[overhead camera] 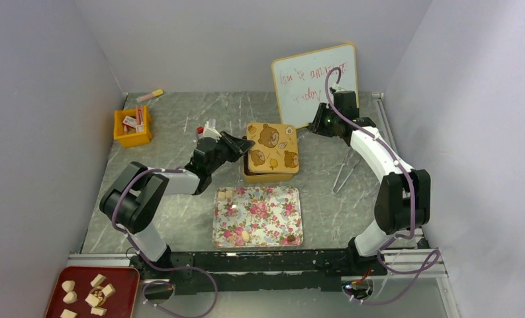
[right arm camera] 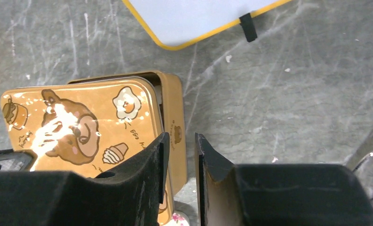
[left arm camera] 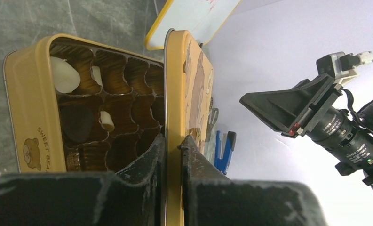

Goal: Pack the chocolate
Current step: Close the box lid on the packing box.

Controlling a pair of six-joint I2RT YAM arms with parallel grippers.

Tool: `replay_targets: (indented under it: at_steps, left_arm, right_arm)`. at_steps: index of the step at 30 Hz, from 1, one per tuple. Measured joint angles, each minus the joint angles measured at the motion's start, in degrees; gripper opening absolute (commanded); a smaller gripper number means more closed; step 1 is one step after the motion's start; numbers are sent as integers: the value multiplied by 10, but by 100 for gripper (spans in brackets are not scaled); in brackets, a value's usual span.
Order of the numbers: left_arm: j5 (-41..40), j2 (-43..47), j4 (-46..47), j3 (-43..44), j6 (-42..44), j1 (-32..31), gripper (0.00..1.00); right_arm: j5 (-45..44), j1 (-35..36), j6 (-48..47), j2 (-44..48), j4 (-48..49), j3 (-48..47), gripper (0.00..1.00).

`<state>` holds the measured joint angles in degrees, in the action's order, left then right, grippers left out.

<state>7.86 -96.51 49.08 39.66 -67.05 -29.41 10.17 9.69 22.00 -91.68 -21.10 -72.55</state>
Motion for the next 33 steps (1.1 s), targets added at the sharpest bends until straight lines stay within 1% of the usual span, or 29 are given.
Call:
replay_targets:
  at_steps: [8, 19, 33]
  left_arm:
    - [-17, 0, -10, 0, 2, -2, 5]
    - [-24, -19, -10, 0, 2, -3, 5]
    - [-28, -39, -7, 11, 2, -3, 5]
  right_arm:
    - [-31, 6, -9, -3, -4, 9, 24]
    - [-38, 30, -19, -31, -13, 10, 23]
    - [-37, 42, -26, -70, -17, 10, 21]
